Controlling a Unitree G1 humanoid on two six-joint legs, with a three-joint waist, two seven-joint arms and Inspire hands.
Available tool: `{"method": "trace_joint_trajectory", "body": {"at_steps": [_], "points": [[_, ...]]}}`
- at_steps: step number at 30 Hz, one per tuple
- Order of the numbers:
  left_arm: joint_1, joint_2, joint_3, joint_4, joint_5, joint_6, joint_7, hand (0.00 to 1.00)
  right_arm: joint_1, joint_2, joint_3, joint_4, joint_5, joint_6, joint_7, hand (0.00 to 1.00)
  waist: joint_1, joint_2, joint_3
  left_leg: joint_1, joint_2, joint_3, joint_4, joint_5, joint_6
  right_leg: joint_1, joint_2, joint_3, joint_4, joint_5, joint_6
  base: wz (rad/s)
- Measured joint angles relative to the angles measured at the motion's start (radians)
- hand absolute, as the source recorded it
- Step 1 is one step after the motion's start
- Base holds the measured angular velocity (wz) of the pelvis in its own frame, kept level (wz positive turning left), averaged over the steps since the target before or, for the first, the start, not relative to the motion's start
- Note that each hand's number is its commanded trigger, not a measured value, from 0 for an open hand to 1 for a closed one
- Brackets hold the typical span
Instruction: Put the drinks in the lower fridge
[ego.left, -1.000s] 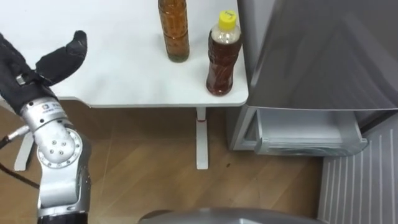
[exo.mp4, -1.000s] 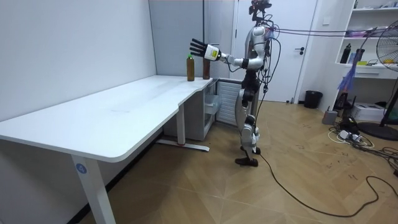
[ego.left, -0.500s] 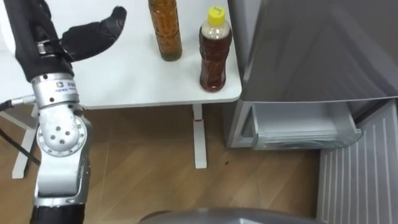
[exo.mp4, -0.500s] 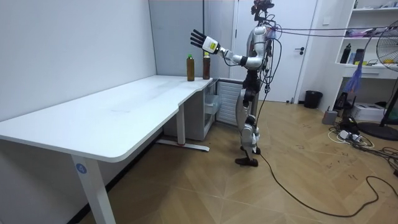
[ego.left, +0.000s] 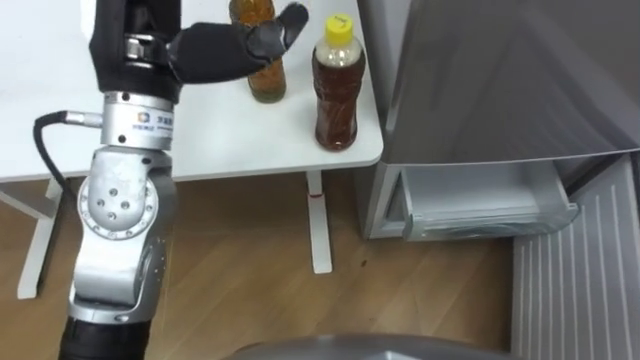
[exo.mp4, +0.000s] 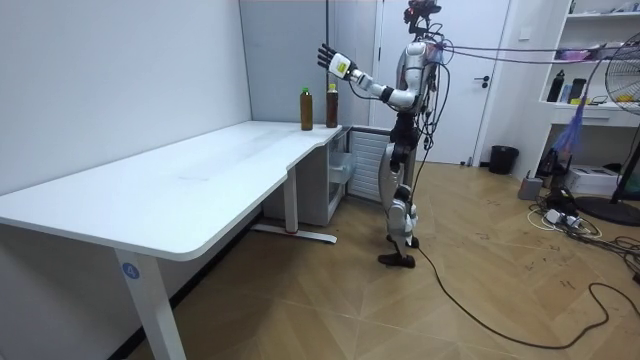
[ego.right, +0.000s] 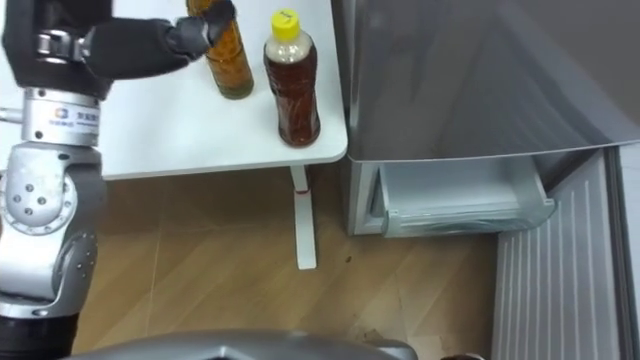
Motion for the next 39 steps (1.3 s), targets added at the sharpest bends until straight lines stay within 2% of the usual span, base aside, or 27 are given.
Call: {"method": "trace_joint_trajectory", "body": {"at_steps": [5,10,16,21,25,39], "points": [[0.0,-0.001,-0.048,0.0,-0.009,0.026,-0.084,0.0,-0.01,0.0,0.0,0.0,-0.002,0.003,-0.002,0.0,-0.023,-0.001,0.0007,-0.002,0.001,0.003,-0.003,0.001,0.001,-0.003,0.001,0.007,0.003,0.0,0.0,-0.03],[0.0,-0.001,-0.05,0.002,-0.063,0.052,-0.16,0.0,-0.012,0.0,0.0,-0.003,-0.006,0.024,-0.001,0.0,-0.019,-0.002,0.0014,-0.006,0.002,0.015,-0.005,0.001,0.001,-0.009,0.001,0.013,0.003,0.0,0.0,-0.02],[0.0,-0.002,-0.056,0.002,-0.102,0.085,-0.215,0.0,-0.017,0.0,0.002,-0.009,-0.012,0.027,-0.002,0.0,-0.02,0.001,-0.0007,-0.02,0.006,0.031,-0.001,0.001,0.001,-0.026,0.002,0.031,0.015,0.0,0.0,-0.06],[0.0,-0.002,-0.066,0.023,-0.126,0.09,-0.222,0.0,-0.019,0.0,0.002,-0.005,-0.034,0.041,-0.001,0.0,-0.025,0.006,-0.001,-0.017,0.006,0.033,0.0,0.001,0.001,-0.021,0.002,0.032,0.015,0.0,0.0,-0.01],[0.0,-0.001,-0.066,0.049,-0.126,0.109,-0.226,0.0,-0.015,0.0,0.002,-0.005,-0.041,0.046,-0.001,0.0,-0.026,0.01,-0.0005,-0.017,0.007,0.033,0.0,0.001,0.001,-0.021,0.003,0.032,0.016,0.0,0.0,0.0],[0.0,-0.001,-0.062,0.047,-0.116,0.11,-0.229,0.0,-0.009,0.0,0.009,-0.006,-0.039,0.044,-0.01,0.0,-0.019,0.008,0.001,-0.001,0.012,0.032,-0.005,0.001,0.0,-0.021,0.008,0.035,0.018,0.001,-0.002,0.0]]}}
